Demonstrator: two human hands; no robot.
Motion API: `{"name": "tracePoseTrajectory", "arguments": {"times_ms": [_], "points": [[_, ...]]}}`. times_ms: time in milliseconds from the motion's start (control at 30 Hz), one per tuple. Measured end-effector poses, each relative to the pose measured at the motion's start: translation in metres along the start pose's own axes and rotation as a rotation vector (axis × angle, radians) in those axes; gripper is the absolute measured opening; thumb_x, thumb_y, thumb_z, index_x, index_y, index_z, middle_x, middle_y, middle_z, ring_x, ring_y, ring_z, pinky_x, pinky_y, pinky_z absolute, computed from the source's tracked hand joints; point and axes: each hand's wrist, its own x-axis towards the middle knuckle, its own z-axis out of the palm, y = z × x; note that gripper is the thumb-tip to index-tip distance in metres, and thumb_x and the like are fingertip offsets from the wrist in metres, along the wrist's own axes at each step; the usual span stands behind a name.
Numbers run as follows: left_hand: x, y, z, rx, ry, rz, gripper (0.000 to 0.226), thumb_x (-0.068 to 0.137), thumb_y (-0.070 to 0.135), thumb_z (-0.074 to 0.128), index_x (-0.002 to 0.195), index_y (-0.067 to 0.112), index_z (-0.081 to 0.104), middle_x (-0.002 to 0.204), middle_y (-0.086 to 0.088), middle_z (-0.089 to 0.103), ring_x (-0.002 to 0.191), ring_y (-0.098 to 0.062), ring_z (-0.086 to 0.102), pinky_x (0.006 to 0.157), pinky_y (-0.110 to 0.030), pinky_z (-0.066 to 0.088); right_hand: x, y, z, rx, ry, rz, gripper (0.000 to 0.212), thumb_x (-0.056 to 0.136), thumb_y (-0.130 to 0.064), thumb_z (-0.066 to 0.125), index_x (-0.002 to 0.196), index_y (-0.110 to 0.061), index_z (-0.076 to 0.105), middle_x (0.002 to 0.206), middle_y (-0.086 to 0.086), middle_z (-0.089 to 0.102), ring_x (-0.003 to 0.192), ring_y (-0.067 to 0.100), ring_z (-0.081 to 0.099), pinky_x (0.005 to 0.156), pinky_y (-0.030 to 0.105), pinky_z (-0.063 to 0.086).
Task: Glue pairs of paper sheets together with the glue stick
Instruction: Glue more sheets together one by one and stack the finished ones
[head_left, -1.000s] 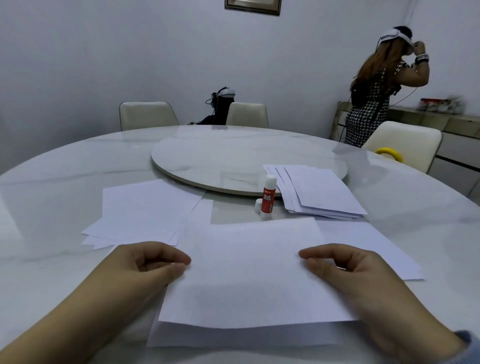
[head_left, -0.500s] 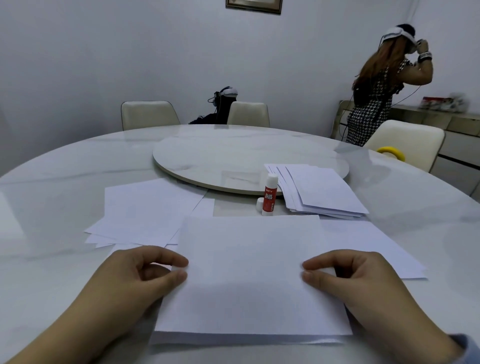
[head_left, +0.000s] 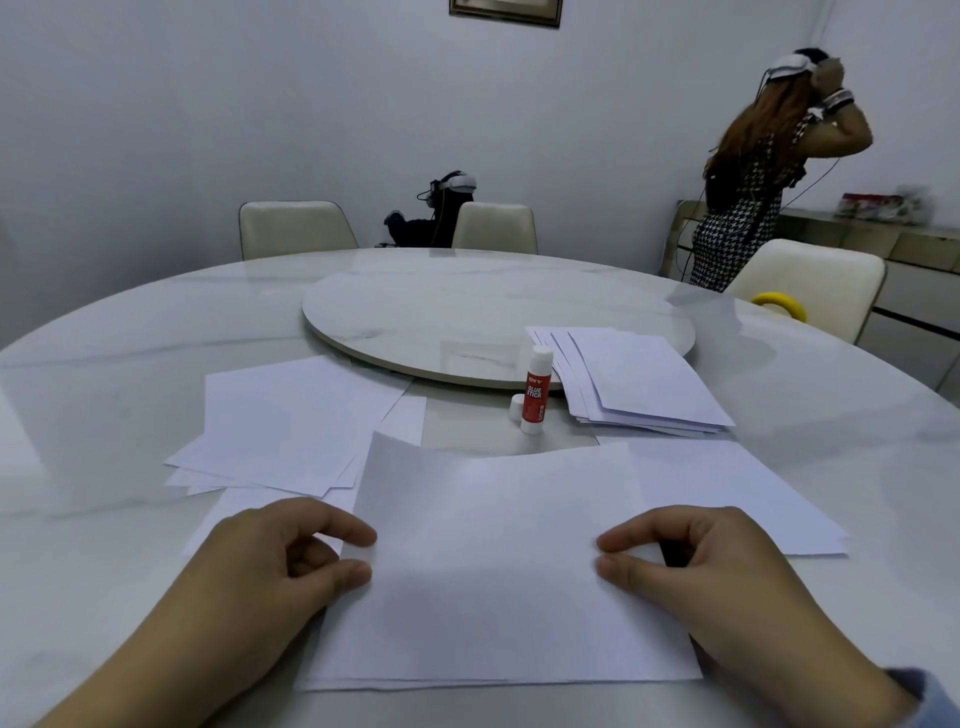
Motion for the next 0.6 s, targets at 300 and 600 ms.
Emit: {"name": "tracePoseTrajectory", "arguments": {"times_ms": [300,600], "points": [[-0.0003,-0.0018,-0.0043,0.045,-0.021,-0.005,0.04,0.073,0.024,0.078,0.084,0.058,0.061,0.061,0.008,0.067,0.05,0.0,0.055,0.053,-0.016,0.038,-0.0037,-0.0027,0.0007,-0.081,0.006,-0.043,0.019,0.065,-0.035,0.085,0.064,-0.05,0.072,0.051,-0.02,0.061,0.052,-0.001,0.056,0.046,0.007,0.037],[-0.0002,-0.0042,-0.0068,0.05,-0.039,0.003,0.041,0.07,0.022,0.08,0.086,0.056,0.062,0.062,0.007,0.066,0.048,0.0,0.054,0.054,-0.018,0.04,-0.0058,-0.0065,0.0012,-0.077,0.002,-0.058,0.022,0.066,-0.032,0.085,0.064,-0.049,0.072,0.043,-0.023,0.053,0.046,-0.005,0.049,0.044,0.006,0.033]]}}
